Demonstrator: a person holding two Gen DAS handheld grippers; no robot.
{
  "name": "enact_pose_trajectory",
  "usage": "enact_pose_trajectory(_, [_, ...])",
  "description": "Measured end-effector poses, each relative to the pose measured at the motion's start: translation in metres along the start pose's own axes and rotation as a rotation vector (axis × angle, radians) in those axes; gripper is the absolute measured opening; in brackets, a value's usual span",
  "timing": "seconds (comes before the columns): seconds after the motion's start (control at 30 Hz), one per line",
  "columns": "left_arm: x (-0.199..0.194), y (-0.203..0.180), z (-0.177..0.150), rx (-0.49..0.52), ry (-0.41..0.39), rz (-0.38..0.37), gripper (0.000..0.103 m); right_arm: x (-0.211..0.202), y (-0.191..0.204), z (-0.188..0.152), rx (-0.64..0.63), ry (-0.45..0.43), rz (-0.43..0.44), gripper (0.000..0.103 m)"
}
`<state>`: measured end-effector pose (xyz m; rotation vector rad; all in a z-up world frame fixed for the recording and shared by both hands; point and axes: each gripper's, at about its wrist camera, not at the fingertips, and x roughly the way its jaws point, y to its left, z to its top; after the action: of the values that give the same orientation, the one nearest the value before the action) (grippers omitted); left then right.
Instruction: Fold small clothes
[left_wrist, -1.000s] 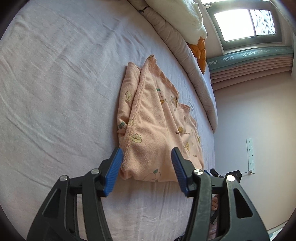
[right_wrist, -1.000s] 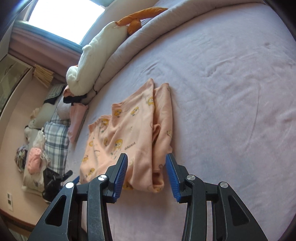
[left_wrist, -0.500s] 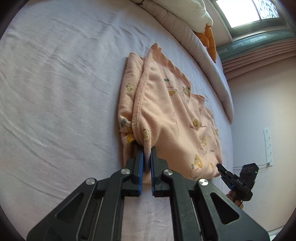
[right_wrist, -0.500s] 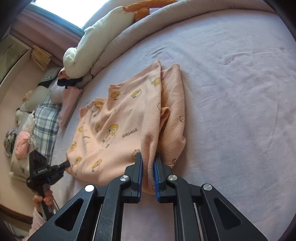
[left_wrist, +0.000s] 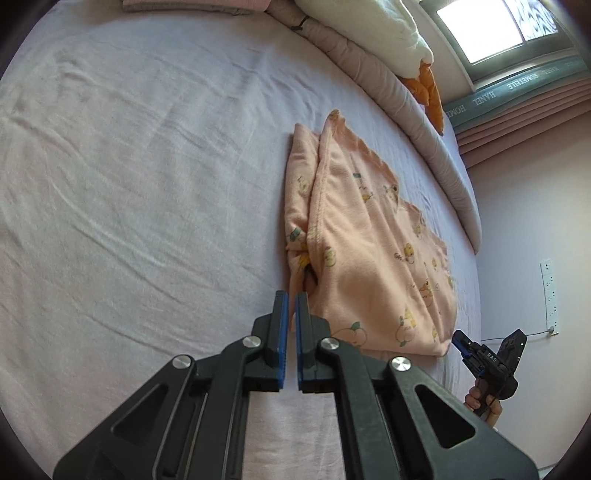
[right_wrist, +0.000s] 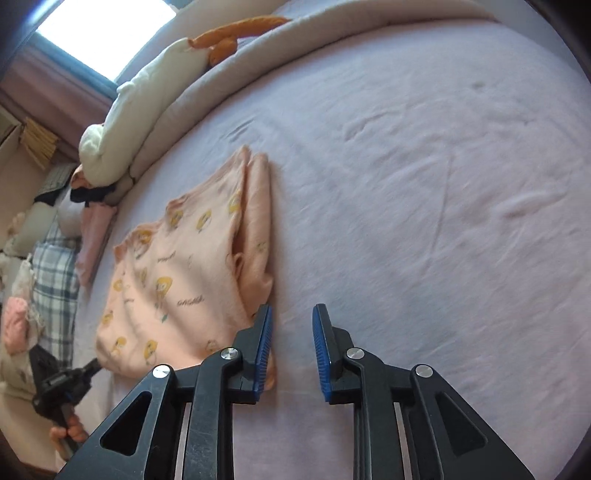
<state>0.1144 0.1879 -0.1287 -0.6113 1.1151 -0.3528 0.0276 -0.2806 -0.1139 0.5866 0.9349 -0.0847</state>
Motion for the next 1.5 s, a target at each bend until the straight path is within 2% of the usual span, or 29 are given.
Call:
enact_pose_trajectory(0.03, [-0.002,-0.006,0.003,0.010,-0.010,-0.005,0.001,-0.006,0.003,0.003,-0.032,-0.022,-0.003,0.021])
enact_pose_trajectory(0.13, [0.001,-0.026,0.014,0.041,-0.020,-0.047,0.001,-0.011,0.024,0.008,-0.114,-0.055,0.069,0.021])
enact_pose_trajectory(0.27, [0.026,-0.063,0.020,0.112,0.023,-0.089,0.001,0.015,0.063,0.021,-0.189,-0.025,0.149,0.021])
enact_pose_trajectory(0.37, [0.053,-0.089,0.017,0.203,0.074,-0.067,0.005,0.043,0.094,0.036,-0.250,-0.009,0.172,0.021])
enact_pose_trajectory(0.5, [0.082,-0.100,0.009,0.300,0.132,0.005,0.005,0.081,0.126,0.050,-0.306,0.074,0.183,0.021])
enact_pose_trajectory(0.57, [0.091,-0.096,0.003,0.340,0.155,0.059,0.005,0.101,0.139,0.052,-0.345,0.130,0.143,0.021])
enact_pose_trajectory(0.6, [0.093,-0.092,-0.002,0.355,0.168,0.077,0.005,0.109,0.142,0.050,-0.377,0.151,0.082,0.021])
enact_pose_trajectory(0.63, [0.094,-0.086,-0.007,0.365,0.178,0.079,0.005,0.118,0.144,0.051,-0.403,0.148,0.001,0.021])
enact_pose_trajectory(0.7, [0.088,-0.075,-0.016,0.365,0.172,0.060,0.005,0.127,0.141,0.059,-0.422,0.114,-0.079,0.012])
enact_pose_trajectory(0.73, [0.086,-0.069,-0.018,0.352,0.173,0.058,0.005,0.129,0.136,0.066,-0.398,0.104,-0.098,0.011])
enact_pose_trajectory(0.83, [0.078,-0.052,-0.021,0.306,0.187,0.039,0.006,0.128,0.119,0.084,-0.294,0.098,-0.078,0.010])
enact_pose_trajectory(0.93, [0.072,-0.046,-0.017,0.280,0.198,0.036,0.002,0.117,0.114,0.088,-0.272,0.082,-0.097,0.010])
enact_pose_trajectory(1.03, [0.064,-0.060,-0.012,0.321,0.166,0.047,0.004,0.091,0.115,0.081,-0.303,0.039,-0.075,0.011])
enact_pose_trajectory(1.2, [0.061,-0.085,0.008,0.327,0.107,-0.035,0.030,0.051,0.114,0.047,-0.389,0.040,0.036,0.013])
enact_pose_trajectory(1.37, [0.094,-0.093,0.038,0.284,0.075,-0.024,0.030,0.038,0.115,0.006,-0.507,0.089,0.070,0.013])
enact_pose_trajectory(1.5, [0.119,-0.077,0.059,0.232,0.041,0.107,0.026,0.052,0.118,-0.008,-0.570,0.129,0.008,0.013])
